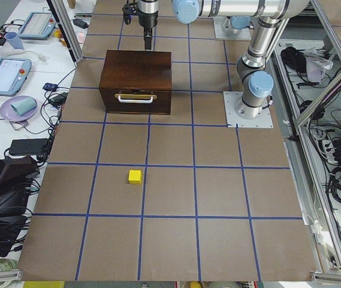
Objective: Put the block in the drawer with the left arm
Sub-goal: 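Lift the left gripper off the cabinet top and move toward the drawer side, then lower the left gripper beside the cabinet to the white drawer handle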
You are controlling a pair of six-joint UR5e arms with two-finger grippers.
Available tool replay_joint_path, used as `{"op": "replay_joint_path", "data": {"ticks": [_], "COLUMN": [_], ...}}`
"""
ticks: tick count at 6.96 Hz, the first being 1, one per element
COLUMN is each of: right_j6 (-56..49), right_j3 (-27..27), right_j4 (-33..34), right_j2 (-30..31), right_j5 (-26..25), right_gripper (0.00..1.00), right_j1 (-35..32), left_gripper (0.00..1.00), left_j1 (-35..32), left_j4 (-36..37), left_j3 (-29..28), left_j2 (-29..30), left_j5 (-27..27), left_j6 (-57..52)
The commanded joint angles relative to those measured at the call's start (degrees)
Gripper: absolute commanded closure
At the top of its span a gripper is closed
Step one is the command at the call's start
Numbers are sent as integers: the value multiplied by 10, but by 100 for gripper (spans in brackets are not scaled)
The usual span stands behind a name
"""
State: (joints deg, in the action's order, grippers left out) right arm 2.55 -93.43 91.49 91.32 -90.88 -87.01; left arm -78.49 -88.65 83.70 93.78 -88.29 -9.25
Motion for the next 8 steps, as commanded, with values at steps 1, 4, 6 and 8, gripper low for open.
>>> {"op": "replay_joint_path", "data": {"ticks": [1, 4, 6, 8], "right_j6": [0, 0, 0, 0], "right_j3": [0, 0, 0, 0], "right_j4": [0, 0, 0, 0], "right_j2": [0, 0, 0, 0], "right_j5": [0, -1, -1, 0], "right_gripper": [0, 0, 0, 0], "right_j1": [0, 0, 0, 0], "left_gripper": [0, 0, 0, 0], "left_j1": [72, 164, 189, 196], "left_j4": [5, 7, 20, 25], "left_j3": [-7, -6, -6, -1], "left_j2": [34, 86, 121, 137], "left_j5": [2, 0, 2, 55], "left_j6": [-122, -188, -194, -195]}}
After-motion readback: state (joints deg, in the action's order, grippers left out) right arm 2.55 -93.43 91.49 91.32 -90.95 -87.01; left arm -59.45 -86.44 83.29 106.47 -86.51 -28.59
